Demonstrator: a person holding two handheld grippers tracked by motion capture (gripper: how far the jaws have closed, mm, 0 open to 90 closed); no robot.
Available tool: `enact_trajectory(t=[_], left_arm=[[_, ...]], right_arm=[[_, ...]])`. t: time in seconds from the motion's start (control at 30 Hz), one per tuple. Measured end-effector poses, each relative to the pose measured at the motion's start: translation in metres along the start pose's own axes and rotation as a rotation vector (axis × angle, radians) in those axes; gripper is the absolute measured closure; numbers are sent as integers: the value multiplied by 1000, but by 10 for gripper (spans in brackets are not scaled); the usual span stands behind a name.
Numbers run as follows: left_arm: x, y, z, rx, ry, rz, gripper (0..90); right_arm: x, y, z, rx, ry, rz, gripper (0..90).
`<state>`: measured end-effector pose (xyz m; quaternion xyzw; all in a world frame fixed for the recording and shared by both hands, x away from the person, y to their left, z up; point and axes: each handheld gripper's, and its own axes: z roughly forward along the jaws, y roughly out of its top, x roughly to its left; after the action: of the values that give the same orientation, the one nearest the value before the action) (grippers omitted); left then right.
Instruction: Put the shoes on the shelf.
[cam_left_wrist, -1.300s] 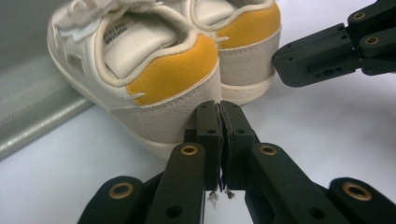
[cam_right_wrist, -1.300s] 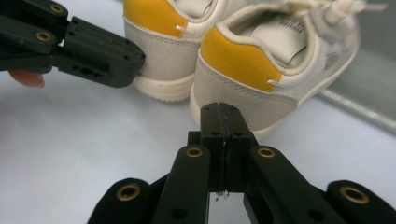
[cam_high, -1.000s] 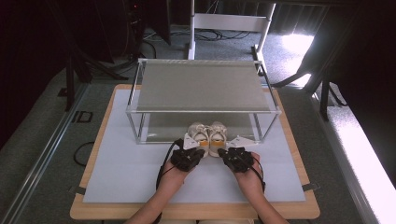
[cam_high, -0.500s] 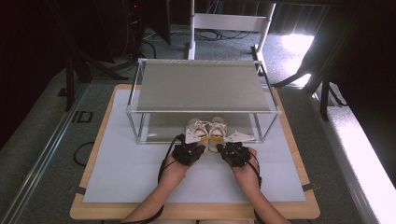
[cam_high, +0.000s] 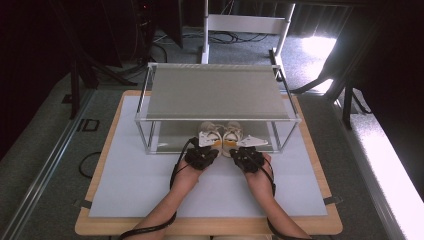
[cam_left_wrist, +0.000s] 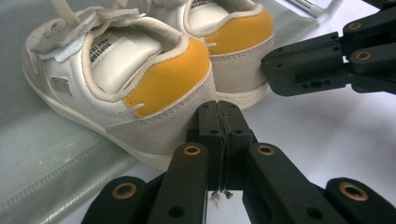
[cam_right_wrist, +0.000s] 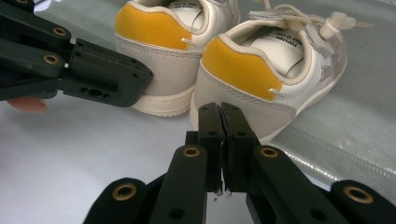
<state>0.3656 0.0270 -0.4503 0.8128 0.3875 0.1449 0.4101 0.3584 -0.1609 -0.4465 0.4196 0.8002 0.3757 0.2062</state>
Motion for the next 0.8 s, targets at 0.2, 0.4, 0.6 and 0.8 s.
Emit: enact_trajectory(t=[0.2,0.4,0.6,0.8], left_arm=[[5,6,10,-9,0,-7,886],[7,14,19,-15,-2,-12,886],[7,16,23,-19,2,-19,885],[4,10,17,-19,5,-19,882]], right_arm=[[-4,4,9,-9,-18,13,874],[-7,7,16,-8,-28,18,873],[-10,7,24,-16,-22,33,852],[-12,-1,21,-9,19,35,821]])
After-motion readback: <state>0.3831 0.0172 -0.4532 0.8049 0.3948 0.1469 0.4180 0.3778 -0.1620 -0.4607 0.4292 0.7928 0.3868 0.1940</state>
